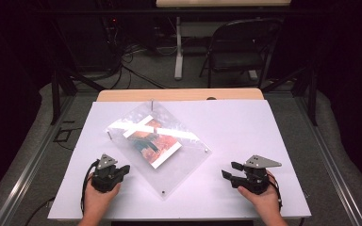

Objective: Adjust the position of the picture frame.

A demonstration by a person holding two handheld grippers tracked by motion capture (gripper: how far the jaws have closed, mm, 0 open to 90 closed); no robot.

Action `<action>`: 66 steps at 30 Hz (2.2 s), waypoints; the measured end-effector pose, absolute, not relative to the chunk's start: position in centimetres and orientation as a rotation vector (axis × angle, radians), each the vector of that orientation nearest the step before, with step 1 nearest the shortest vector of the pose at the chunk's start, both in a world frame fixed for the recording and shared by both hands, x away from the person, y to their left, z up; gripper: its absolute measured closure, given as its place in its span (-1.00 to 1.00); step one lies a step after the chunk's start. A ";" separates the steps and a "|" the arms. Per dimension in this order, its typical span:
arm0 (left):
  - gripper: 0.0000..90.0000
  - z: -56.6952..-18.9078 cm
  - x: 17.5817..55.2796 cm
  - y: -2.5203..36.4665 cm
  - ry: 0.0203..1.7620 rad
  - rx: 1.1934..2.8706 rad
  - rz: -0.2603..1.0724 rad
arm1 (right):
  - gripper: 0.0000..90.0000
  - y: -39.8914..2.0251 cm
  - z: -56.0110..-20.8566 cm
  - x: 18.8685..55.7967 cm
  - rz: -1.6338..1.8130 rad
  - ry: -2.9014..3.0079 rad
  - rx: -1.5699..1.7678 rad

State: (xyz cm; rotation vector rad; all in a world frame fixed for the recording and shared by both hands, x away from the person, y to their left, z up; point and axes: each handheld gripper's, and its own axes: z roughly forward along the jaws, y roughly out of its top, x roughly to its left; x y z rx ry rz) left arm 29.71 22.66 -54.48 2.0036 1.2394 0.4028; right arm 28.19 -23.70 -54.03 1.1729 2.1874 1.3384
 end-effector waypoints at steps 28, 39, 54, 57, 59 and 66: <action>1.00 -55.0 30.2 20.7 1.228 2.105 0.320 | -0.20 -23.0 -53.5 27.8 1.346 2.182 1.092; 1.00 -54.8 30.1 19.3 1.185 2.135 0.305 | -0.27 -23.6 -53.6 28.0 1.359 2.158 1.140; 1.00 -54.6 31.1 17.0 1.136 2.177 0.252 | -0.28 -23.9 -53.8 28.2 1.371 2.137 1.171; 1.00 -54.7 31.5 16.3 1.123 2.179 0.249 | -0.28 -24.0 -53.8 28.2 1.368 2.138 1.174; 1.00 -54.6 31.8 15.8 1.117 2.182 0.240 | -0.28 -24.1 -53.8 28.2 1.370 2.134 1.180; 1.00 -54.7 32.9 14.3 1.102 2.174 0.213 | -0.28 -24.2 -53.9 28.3 1.379 2.130 1.187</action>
